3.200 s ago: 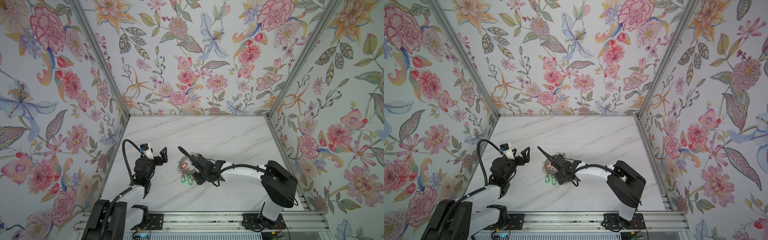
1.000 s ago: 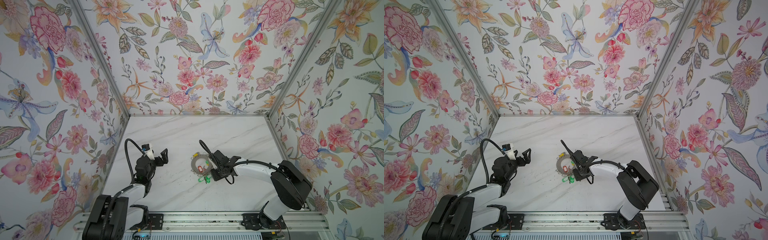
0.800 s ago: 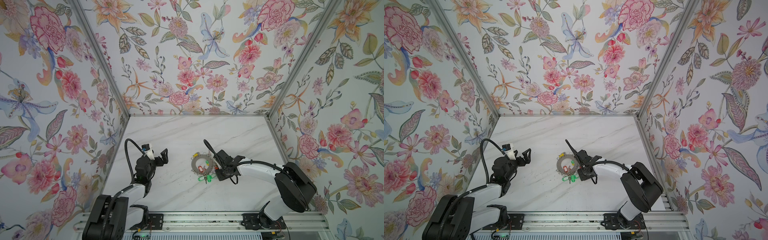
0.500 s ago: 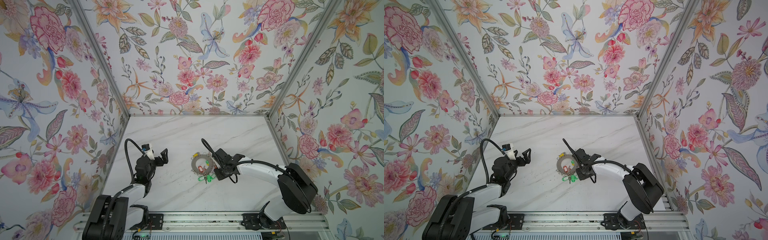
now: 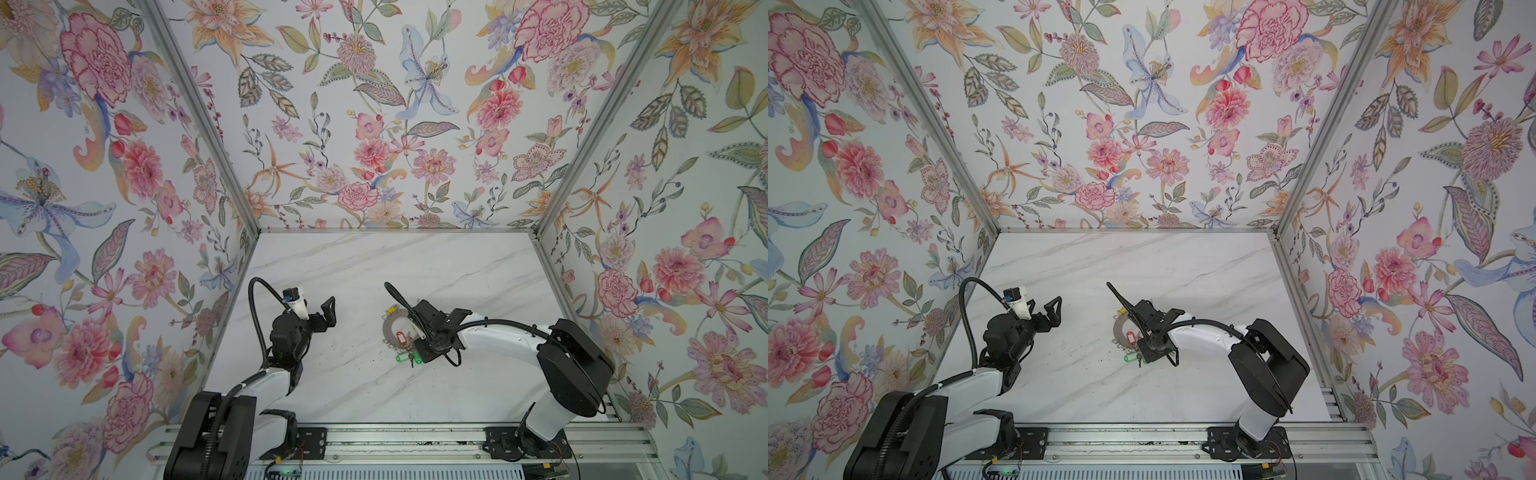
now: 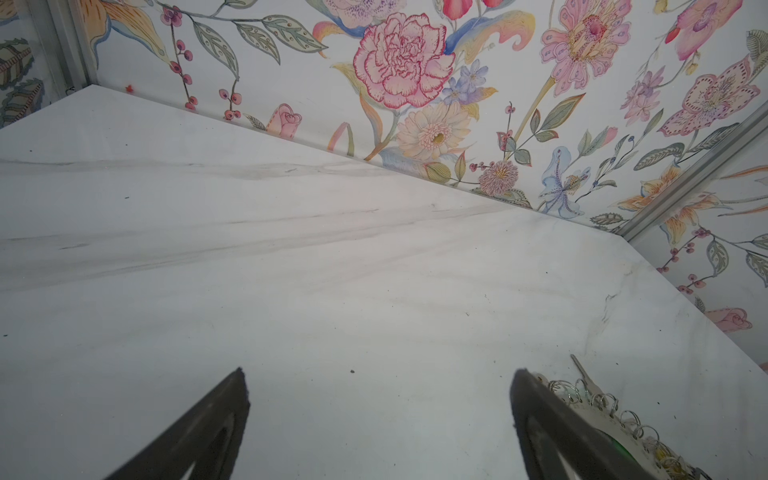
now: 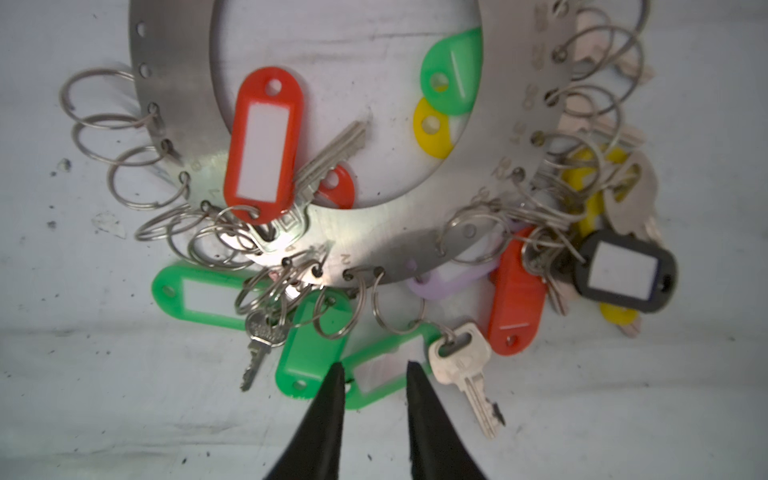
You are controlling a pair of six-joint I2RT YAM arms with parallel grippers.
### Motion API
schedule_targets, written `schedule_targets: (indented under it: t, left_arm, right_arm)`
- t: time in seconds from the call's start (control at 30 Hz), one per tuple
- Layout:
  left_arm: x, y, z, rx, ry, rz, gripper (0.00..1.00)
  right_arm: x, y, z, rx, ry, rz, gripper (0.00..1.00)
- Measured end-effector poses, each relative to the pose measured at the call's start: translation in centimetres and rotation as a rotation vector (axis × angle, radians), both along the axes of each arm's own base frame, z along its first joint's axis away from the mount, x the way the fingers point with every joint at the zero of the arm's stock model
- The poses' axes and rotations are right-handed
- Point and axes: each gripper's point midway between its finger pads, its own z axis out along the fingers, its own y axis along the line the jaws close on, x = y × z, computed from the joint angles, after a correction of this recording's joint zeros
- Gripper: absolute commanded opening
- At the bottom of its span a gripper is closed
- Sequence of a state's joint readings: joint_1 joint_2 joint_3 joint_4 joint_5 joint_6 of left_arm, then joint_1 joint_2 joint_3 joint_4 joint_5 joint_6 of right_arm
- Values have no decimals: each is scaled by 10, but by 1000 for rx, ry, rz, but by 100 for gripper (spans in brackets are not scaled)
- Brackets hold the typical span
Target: Remove the keys from the keyring
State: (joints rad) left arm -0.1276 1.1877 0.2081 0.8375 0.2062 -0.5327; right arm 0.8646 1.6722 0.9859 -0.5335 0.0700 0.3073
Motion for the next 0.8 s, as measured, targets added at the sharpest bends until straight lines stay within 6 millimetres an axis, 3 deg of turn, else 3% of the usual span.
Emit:
schedule_targets:
  t: [0.13, 0.4, 0.53, 0.8]
  left_arm:
    - [0, 0, 0, 0, -1, 0, 99]
    - [1, 0, -4, -6, 10, 1, 99]
    - [1, 0, -5, -5, 13, 1, 99]
    - [1, 0, -5, -5, 13, 1, 99]
  right_arm:
    - [-5, -21, -12, -29, 15, -43, 28]
    - [-13, -69, -3, -40, 15, -142, 29]
    - [-8, -64, 9, -11, -7, -129, 30]
    - [5, -35, 20, 43, -38, -6, 30]
